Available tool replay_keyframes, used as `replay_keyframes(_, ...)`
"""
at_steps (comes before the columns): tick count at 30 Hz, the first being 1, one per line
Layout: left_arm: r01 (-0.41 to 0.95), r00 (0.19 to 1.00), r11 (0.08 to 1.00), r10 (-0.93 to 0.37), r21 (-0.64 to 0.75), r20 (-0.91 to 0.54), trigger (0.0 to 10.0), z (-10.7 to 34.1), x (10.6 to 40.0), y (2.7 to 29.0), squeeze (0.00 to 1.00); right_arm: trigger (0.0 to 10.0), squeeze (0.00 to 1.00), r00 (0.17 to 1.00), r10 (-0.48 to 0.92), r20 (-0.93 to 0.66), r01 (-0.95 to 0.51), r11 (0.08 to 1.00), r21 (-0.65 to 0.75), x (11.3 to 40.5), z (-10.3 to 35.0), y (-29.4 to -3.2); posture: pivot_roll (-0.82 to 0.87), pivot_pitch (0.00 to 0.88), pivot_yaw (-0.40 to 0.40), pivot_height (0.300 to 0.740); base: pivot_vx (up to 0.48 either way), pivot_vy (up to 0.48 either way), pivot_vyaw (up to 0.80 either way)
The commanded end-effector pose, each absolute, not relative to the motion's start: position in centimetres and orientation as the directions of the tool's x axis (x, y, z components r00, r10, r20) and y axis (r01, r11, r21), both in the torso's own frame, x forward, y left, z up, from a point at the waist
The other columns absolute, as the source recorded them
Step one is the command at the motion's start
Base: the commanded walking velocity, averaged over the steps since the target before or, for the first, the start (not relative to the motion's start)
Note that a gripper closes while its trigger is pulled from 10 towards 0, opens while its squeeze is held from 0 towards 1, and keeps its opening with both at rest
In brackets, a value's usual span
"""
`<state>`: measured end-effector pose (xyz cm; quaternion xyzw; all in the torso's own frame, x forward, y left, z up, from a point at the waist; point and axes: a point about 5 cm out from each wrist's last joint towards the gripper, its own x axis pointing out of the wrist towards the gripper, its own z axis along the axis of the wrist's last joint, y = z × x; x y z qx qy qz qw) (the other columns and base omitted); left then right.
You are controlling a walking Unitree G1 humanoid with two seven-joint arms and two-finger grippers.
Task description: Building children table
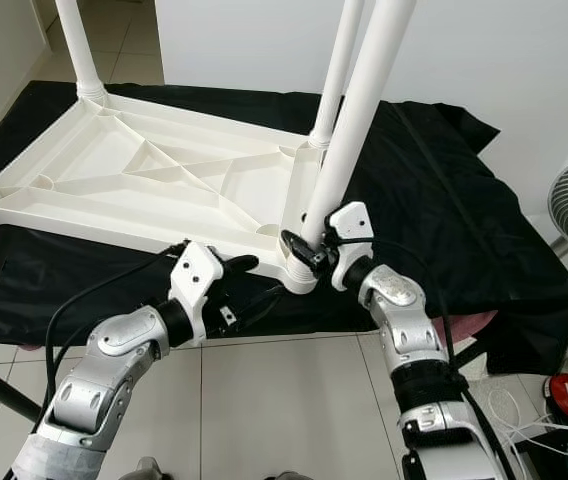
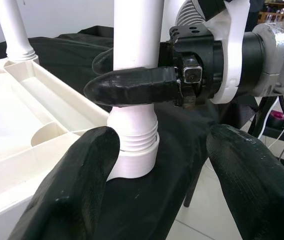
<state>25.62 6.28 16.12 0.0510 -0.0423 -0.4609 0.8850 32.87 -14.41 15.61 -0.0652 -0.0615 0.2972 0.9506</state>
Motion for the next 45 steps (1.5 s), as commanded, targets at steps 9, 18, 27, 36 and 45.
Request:
replay_keyframes(9,0.776,0.62,0.621,-0.783,0.11,0.046,10.0,16.4,25.7,5.8,0.0,0.0,0.0,0.971,0.221,0.089,-0.222,0.975,0.001,31.4,14.5,-13.6,-0.05,0.068,-0.075,0.74,0.0,0.0,0.0)
replay_keyframes(18,0.776,0.62,0.62,-0.784,0.117,0.039,10.0,16.4,25.8,5.9,0.0,10.0,0.0,0.995,0.075,0.068,-0.078,0.996,0.045,30.6,14.5,-12.5,-0.04,0.068,-0.076,0.74,0.0,0.0,0.0)
replay_keyframes(27,0.766,0.631,0.632,-0.774,0.117,0.047,10.0,16.6,25.9,6.0,0.0,10.0,1.0,0.991,0.103,0.086,-0.106,0.993,0.041,30.7,15.0,-12.7,-0.02,0.075,-0.081,0.74,0.0,0.0,0.0)
replay_keyframes(36,0.768,0.629,0.625,-0.777,0.141,0.023,10.0,16.3,25.7,6.5,0.0,10.0,0.0,0.931,0.341,0.126,-0.341,0.94,-0.026,31.0,16.1,-13.3,0.03,0.082,-0.08,0.74,0.0,0.0,0.0)
replay_keyframes(45,0.775,0.62,0.615,-0.784,0.144,0.012,10.0,16.0,25.5,6.7,0.0,10.0,0.0,0.762,0.645,0.054,-0.623,0.754,-0.207,31.1,15.7,-13.6,0.03,0.074,-0.074,0.74,0.0,0.0,0.0)
